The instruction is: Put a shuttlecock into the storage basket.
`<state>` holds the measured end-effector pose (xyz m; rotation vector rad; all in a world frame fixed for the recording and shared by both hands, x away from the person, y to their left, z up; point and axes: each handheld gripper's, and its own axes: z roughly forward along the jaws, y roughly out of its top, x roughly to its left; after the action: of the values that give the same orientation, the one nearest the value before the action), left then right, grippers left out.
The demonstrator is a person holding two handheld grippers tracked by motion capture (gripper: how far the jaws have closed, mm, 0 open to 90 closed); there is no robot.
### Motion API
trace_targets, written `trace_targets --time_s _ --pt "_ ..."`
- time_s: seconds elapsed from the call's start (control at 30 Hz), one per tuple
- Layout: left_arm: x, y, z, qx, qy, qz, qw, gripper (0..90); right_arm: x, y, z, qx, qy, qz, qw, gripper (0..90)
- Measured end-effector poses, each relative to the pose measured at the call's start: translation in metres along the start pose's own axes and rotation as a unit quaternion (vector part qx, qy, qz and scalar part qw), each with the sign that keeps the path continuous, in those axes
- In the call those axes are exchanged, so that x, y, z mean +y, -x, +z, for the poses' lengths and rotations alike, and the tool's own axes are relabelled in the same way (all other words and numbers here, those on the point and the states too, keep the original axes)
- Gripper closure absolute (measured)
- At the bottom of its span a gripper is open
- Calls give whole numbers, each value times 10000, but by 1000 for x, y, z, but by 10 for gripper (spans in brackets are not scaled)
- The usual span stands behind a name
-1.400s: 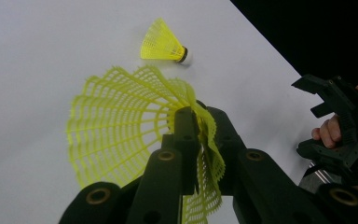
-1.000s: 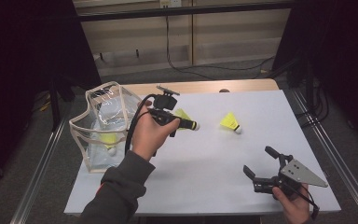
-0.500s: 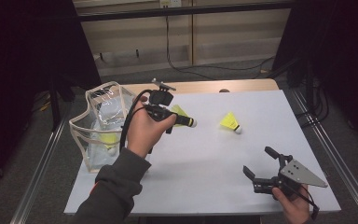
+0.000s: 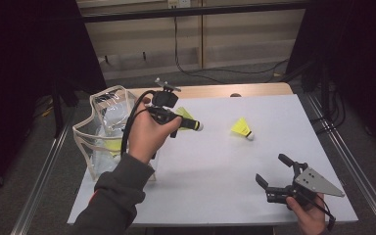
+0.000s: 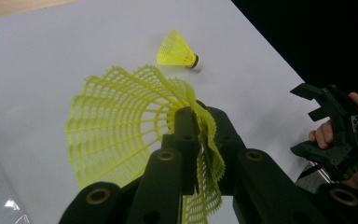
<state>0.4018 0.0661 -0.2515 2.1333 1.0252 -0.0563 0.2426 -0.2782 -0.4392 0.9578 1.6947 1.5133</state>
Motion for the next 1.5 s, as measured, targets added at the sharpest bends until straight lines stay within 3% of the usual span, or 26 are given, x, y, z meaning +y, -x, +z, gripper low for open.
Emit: trace_targets --time_s 0.4,0.63,1.5 --pt "4 -1 -10 129 -24 48 9999 840 0 1 0 -2 -9 42 10000 10" --pt "7 -1 -18 41 1 13 10000 840 0 0 0 0 7 12 10000 10" --pt "13 -15 -50 372 5 -19 9993 841 0 1 0 4 17 47 10000 10"
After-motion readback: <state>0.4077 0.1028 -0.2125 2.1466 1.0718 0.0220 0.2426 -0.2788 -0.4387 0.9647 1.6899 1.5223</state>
